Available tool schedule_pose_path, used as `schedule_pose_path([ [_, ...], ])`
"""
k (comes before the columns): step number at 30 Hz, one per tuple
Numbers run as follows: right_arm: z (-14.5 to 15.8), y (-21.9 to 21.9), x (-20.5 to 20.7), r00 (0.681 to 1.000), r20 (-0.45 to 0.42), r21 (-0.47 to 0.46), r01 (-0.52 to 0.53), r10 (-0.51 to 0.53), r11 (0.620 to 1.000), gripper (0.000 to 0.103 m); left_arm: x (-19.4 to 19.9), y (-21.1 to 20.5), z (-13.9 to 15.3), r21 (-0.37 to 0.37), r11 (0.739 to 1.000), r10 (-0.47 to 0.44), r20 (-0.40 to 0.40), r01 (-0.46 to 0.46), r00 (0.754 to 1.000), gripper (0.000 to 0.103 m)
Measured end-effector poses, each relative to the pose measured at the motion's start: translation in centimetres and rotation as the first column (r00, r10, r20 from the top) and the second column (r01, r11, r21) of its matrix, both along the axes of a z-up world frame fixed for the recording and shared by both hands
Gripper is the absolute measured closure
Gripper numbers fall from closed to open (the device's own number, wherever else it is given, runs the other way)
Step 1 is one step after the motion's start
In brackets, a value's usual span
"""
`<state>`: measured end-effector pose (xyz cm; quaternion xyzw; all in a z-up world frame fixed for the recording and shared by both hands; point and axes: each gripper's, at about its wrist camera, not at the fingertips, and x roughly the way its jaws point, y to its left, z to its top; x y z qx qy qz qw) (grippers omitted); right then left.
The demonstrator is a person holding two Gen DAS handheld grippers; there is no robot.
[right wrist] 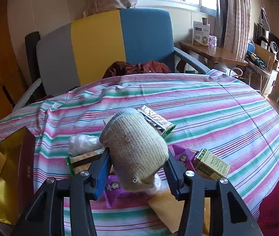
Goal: Organize objects
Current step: 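Carry the yellow sponge into the gold tray and open the left gripper, then carry the white knitted roll into the gold tray and open the right gripper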
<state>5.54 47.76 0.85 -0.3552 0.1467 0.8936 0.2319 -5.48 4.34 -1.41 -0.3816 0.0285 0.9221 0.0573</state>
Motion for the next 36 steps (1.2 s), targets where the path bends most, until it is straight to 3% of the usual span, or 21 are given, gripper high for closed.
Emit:
schedule_pose_path([
  [5,2.7,-4.8,-1.0,0.990,-0.057,-0.023,-0.127,0.125,0.992,0.051,0.5,-0.6,0.3,0.022,1.000,0.003,-0.008,-0.002,1.000,0.021],
  [9,3.9,-10.2,-3.1,0.959,-0.072,-0.050,-0.279,0.275,0.959,0.051,0.6,-1.2,0.1,0.039,0.999,0.010,0.000,-0.010,1.000,0.021],
  [14,3.1,-17.9,-6.7,0.882,-0.049,-0.148,-0.471,0.469,0.870,0.052,0.7,-2.8,0.0,0.062,0.997,0.037,0.008,-0.037,0.999,0.021],
  [18,1.2,-24.1,-9.6,0.815,-0.013,-0.224,-0.567,0.579,0.793,0.051,0.9,-5.0,-0.1,0.082,0.993,0.080,0.009,-0.081,0.997,0.021],
  [21,-0.9,-28.1,-11.9,0.781,0.049,-0.250,-0.594,0.623,0.764,0.052,1.1,-7.0,-0.3,0.089,0.989,0.119,0.014,-0.120,0.993,0.021],
  [27,-5.8,-33.7,-16.8,0.748,0.139,-0.362,-0.572,0.649,0.736,0.049,1.4,-9.5,-1.2,0.090,0.981,0.169,0.038,-0.171,0.985,0.021],
  [31,-7.1,-34.5,-17.8,0.737,0.103,-0.451,-0.564,0.668,0.692,0.045,1.4,-10.4,-1.7,0.091,0.978,0.184,0.049,-0.188,0.982,0.021],
  [33,-6.8,-34.6,-17.4,0.730,0.063,-0.468,-0.581,0.681,0.666,0.034,1.4,-10.5,-1.8,0.095,0.977,0.188,0.049,-0.192,0.981,0.021],
  [36,-6.0,-34.1,-16.5,0.721,0.034,-0.461,-0.603,0.692,0.651,0.033,1.4,-10.5,-2.0,0.089,0.977,0.189,0.051,-0.193,0.981,0.021],
])
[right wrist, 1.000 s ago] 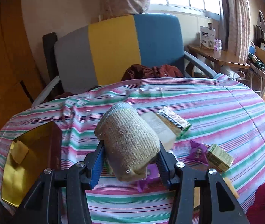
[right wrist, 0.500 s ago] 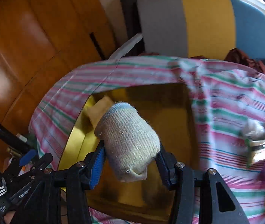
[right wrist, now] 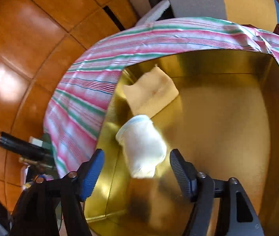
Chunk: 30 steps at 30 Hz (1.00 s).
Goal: Organize objects
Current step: 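Carry the white knitted roll into the gold tray and open the right gripper, then grasp the purple snack packet with the left gripper while the right gripper grasps another yellow sponge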
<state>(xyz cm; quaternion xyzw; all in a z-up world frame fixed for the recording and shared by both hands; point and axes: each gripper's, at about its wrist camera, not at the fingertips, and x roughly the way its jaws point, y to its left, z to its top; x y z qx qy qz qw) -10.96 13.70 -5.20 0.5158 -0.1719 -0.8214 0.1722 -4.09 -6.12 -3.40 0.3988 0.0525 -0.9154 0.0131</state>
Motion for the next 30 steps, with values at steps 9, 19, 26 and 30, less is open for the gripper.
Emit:
schedule_pose_path([
  [9,3.1,3.1,4.2,0.992,-0.127,0.120,0.029,-0.014,0.992,0.033,0.8,2.3,1.2,-0.035,0.998,-0.060,-0.038,0.059,0.997,0.021],
  [19,4.7,9.6,9.4,0.971,-0.201,0.197,0.170,-0.130,0.966,0.033,1.8,7.0,2.8,-0.081,0.979,-0.194,-0.070,0.188,0.978,0.021],
  [26,5.1,16.0,12.8,0.945,-0.209,0.227,0.298,-0.253,0.927,0.033,2.4,10.9,3.3,-0.103,0.949,-0.305,-0.071,0.297,0.950,0.021],
  [30,5.8,20.7,14.8,0.912,-0.217,0.238,0.395,-0.348,0.887,0.033,2.7,13.2,3.5,-0.119,0.926,-0.368,-0.072,0.358,0.927,0.021],
])
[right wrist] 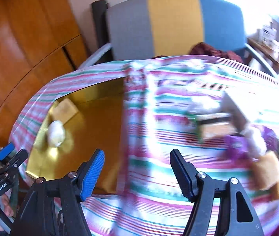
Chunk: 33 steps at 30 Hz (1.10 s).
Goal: Organize objects
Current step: 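Grasp the purple snack packet with the left gripper while the right gripper grasps another yellow sponge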
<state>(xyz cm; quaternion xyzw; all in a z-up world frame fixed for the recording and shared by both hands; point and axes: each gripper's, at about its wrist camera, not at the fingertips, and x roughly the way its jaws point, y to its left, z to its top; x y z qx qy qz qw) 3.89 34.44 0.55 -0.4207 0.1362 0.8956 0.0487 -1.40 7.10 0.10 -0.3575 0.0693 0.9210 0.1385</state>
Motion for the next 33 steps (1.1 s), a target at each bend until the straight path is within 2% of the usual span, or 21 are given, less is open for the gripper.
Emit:
schedule_pose_path([
  [3,0.8,3.7,1.6,0.996,-0.011,0.023,0.091,-0.091,0.996,0.033,0.1,1.9,0.2,-0.011,0.998,-0.054,-0.002,0.054,0.999,0.021],
  [6,1.5,8.2,3.7,0.978,-0.019,0.035,0.206,-0.206,0.978,0.033,0.1,3.9,0.3,-0.019,0.994,-0.111,0.001,0.111,0.994,0.021],
  [9,1.7,12.5,5.8,0.944,-0.027,0.018,0.331,-0.330,0.944,0.033,0.0,6.5,0.5,-0.021,0.984,-0.177,0.006,0.178,0.984,0.021],
  [13,0.9,17.4,8.7,0.881,-0.028,-0.017,0.471,-0.471,0.882,0.033,0.3,10.2,0.7,-0.033,0.965,-0.261,0.003,0.261,0.965,0.021],
  [16,-0.3,19.7,10.4,0.845,-0.027,-0.075,0.531,-0.534,0.844,0.032,0.6,13.3,0.6,-0.053,0.942,-0.331,0.010,0.331,0.944,0.021],
  [18,-1.3,20.8,11.2,0.823,-0.009,-0.145,0.560,-0.568,0.815,0.032,0.6,15.3,0.4,-0.063,0.926,-0.372,0.027,0.373,0.928,0.021],
  [20,-1.5,21.5,11.8,0.811,-0.032,-0.227,0.563,-0.584,0.795,0.032,0.7,16.9,0.1,-0.060,0.911,-0.405,0.048,0.407,0.913,0.021],
  [23,-1.6,21.7,12.1,0.791,-0.038,-0.264,0.582,-0.611,0.769,0.032,0.8,19.8,-0.8,-0.063,0.889,-0.448,0.091,0.454,0.890,0.028],
  [25,-1.9,22.0,12.3,0.788,-0.038,-0.301,0.577,-0.614,0.759,0.032,0.9,21.4,-1.3,-0.073,0.875,-0.470,0.107,0.479,0.876,0.030],
  [28,-2.2,22.4,12.6,0.784,-0.035,-0.335,0.575,-0.620,0.746,0.032,1.3,24.3,-1.9,-0.085,0.843,-0.520,0.117,0.531,0.846,0.033],
  [32,-2.4,22.6,12.7,0.784,-0.035,-0.357,0.570,-0.620,0.740,0.032,2.0,28.5,-2.4,-0.121,0.756,-0.631,0.129,0.643,0.765,0.033],
  [33,-2.4,22.6,12.7,0.785,-0.036,-0.363,0.567,-0.619,0.740,0.032,2.2,29.8,-2.6,-0.145,0.728,-0.658,0.128,0.671,0.742,0.033],
])
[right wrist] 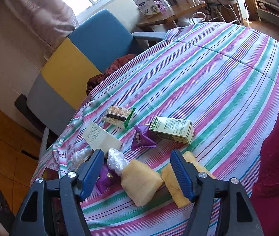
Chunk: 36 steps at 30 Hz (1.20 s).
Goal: Organize objects
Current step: 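Grasp the purple snack packet with the left gripper while the right gripper grasps another yellow sponge, then lower the purple packet into the gold tray and open the left gripper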
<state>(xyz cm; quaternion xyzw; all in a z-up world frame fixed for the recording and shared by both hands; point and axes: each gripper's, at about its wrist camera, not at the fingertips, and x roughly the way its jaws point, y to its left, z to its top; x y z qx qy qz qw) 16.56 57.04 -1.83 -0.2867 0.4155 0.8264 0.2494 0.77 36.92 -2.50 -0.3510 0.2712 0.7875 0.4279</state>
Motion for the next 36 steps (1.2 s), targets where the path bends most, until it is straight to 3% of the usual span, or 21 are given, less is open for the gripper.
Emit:
schedule_pose_path([
  [3,0.0,0.3,0.4,1.000,-0.018,-0.011,0.013,-0.013,1.000,0.032,0.3,3.0,-0.6,-0.034,0.995,-0.091,-0.045,0.089,0.995,0.033],
  [9,-0.5,1.0,1.2,0.997,-0.064,-0.077,0.034,-0.039,0.996,0.032,0.1,7.9,-3.5,-0.132,0.970,-0.214,-0.059,0.205,0.975,0.033],
  [15,-0.8,1.3,1.1,0.997,-0.072,-0.101,0.029,-0.037,0.995,0.031,-0.5,10.4,-6.1,-0.176,0.955,-0.250,-0.044,0.239,0.967,0.033],
  [16,-0.8,1.3,1.1,0.997,-0.070,-0.101,0.029,-0.036,0.995,0.031,-0.4,10.5,-6.1,-0.171,0.956,-0.251,-0.058,0.238,0.966,0.046],
  [17,-0.8,1.3,1.1,0.997,-0.070,-0.102,0.031,-0.038,0.994,0.031,-0.3,10.5,-6.1,-0.161,0.957,-0.252,-0.046,0.242,0.967,0.051],
  [27,-1.1,1.1,0.2,0.999,-0.035,-0.107,-0.009,0.005,0.994,0.031,0.9,4.2,-5.7,-0.040,0.995,-0.088,0.053,0.090,0.995,0.053],
  [32,-1.4,0.0,-1.6,0.994,0.048,-0.075,-0.090,0.094,0.993,0.027,1.3,-0.5,-5.9,0.011,1.000,0.004,0.127,-0.005,0.992,0.053],
  [36,-1.6,-0.6,-2.6,0.985,0.137,-0.027,-0.104,0.106,0.994,0.024,2.0,-2.5,-5.8,0.027,0.999,0.024,0.147,-0.029,0.989,0.053],
])
